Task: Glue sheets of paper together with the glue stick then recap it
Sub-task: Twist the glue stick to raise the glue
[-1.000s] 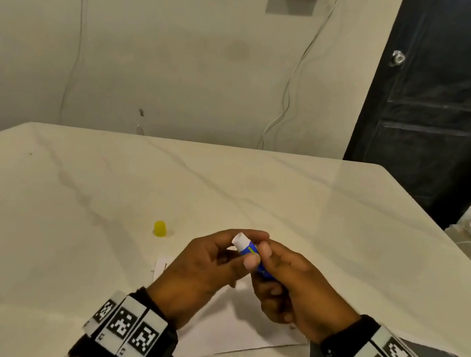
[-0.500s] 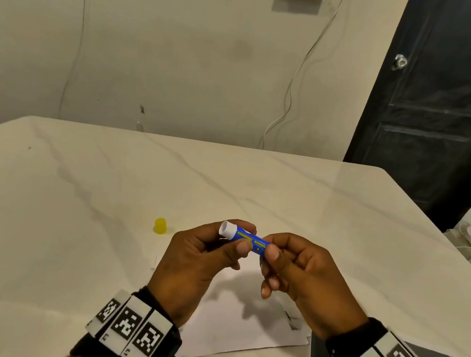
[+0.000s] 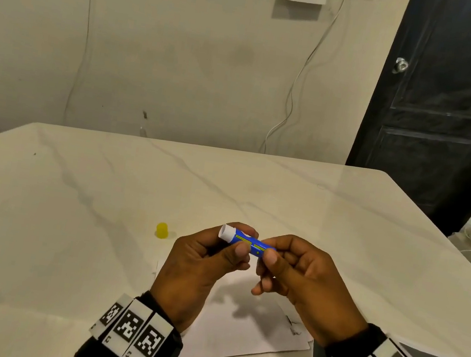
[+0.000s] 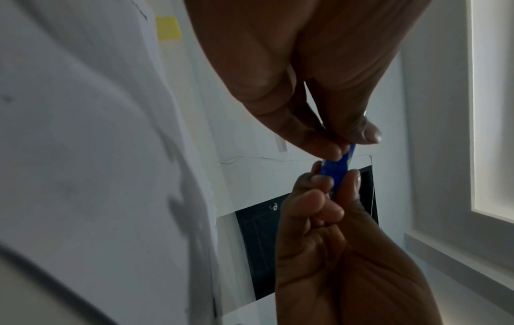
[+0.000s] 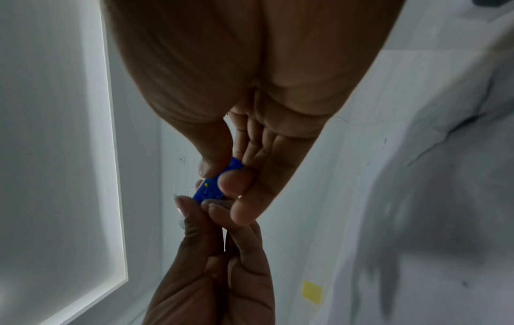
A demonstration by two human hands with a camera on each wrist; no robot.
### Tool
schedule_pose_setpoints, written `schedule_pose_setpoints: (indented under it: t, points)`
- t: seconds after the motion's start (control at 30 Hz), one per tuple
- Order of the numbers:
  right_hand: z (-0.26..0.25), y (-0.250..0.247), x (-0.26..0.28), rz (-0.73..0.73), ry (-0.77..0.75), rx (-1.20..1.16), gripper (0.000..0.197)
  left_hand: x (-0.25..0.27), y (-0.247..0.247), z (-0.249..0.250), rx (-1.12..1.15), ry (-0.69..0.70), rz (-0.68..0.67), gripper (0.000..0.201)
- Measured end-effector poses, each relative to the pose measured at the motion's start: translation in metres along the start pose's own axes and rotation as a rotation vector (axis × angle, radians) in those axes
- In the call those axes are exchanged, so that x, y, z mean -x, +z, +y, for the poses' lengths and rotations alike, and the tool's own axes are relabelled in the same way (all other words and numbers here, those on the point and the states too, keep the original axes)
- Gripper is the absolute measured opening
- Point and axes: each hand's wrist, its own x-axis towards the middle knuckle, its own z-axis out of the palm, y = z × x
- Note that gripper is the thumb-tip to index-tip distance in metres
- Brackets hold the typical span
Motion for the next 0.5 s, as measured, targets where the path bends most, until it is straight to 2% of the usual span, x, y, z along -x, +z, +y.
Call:
schedule_pose_setpoints:
  t: [0.23,0.3,0.4,0.5]
  points:
    - [-0.0085,0.0062,0.0048,-0.014,0.134,0.099,0.058,0.0019,0.0031,0.0016,0.014,0.023,-0.048,0.022]
    - [-0.0072,0.0069,0.0042,-0.034,0.091,0.026,0.053,0.0007,0.0017,0.0011,0.019,0.021,-0.035,0.024]
    - [-0.0049,0.0069,0.0022,-0.012,-0.016,0.026,0.031,-0.0013,-0.0013,0.0002,0.039,0.009,-0.017,0.032]
    - [-0.006,0.0054,0.0034,0.004,-0.04,0.061,0.025,-0.001,-0.0014,0.0005,0.052,-0.002,-0.021,0.033]
